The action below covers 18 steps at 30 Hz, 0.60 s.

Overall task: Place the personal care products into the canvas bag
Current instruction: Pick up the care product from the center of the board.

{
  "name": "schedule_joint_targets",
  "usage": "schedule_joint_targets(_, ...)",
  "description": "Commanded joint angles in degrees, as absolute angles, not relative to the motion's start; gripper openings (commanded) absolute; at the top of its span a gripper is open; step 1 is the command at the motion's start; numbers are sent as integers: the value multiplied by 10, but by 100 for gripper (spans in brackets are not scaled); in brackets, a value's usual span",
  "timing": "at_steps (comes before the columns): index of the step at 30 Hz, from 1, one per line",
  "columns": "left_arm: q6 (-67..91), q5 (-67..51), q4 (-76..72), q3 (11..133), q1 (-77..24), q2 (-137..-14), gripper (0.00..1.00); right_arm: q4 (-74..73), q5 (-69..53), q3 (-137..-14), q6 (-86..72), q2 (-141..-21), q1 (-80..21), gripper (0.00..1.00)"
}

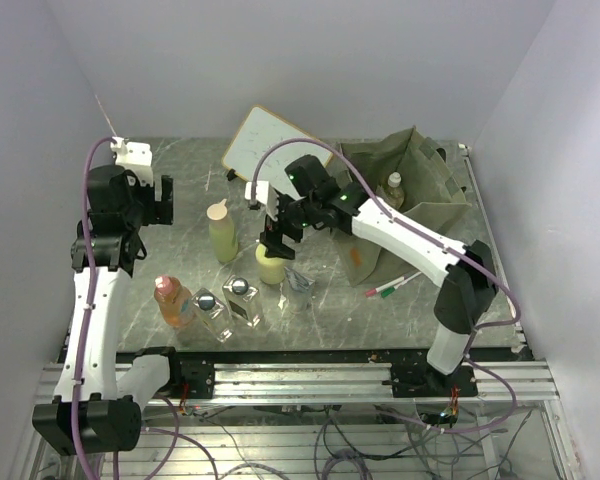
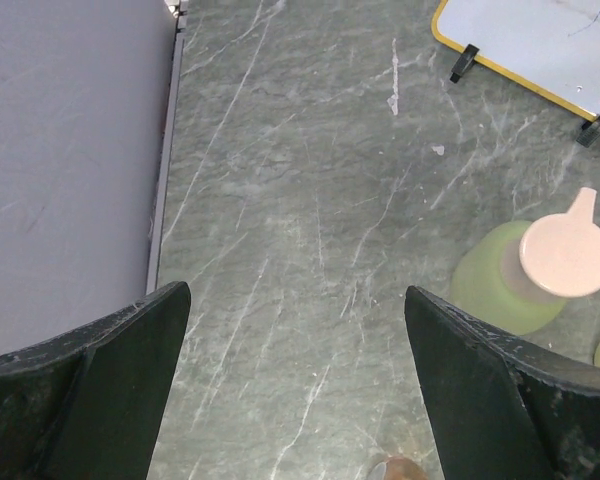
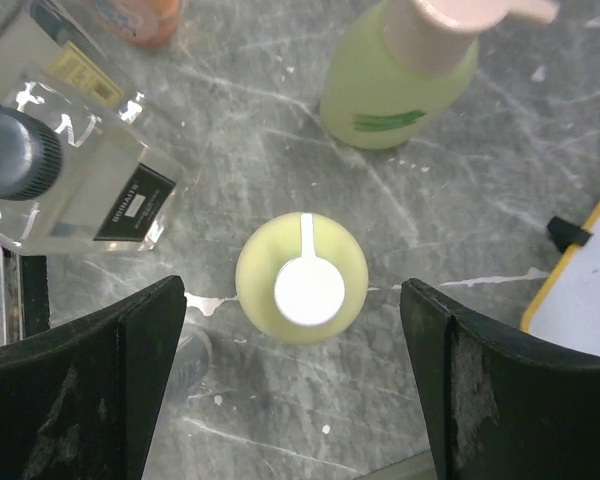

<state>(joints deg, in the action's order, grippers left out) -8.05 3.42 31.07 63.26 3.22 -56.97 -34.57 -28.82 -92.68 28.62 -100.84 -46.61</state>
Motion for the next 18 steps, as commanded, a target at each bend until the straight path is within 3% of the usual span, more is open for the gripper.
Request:
schedule_joint_targets(1, -76, 27, 285, 636, 40, -547, 99, -342, -280, -938, 300, -1038, -471, 87)
schedule_joint_targets(18, -87, -5, 284, 629, 41, -532, 99, -335, -277, -932, 298, -1091, -471, 58)
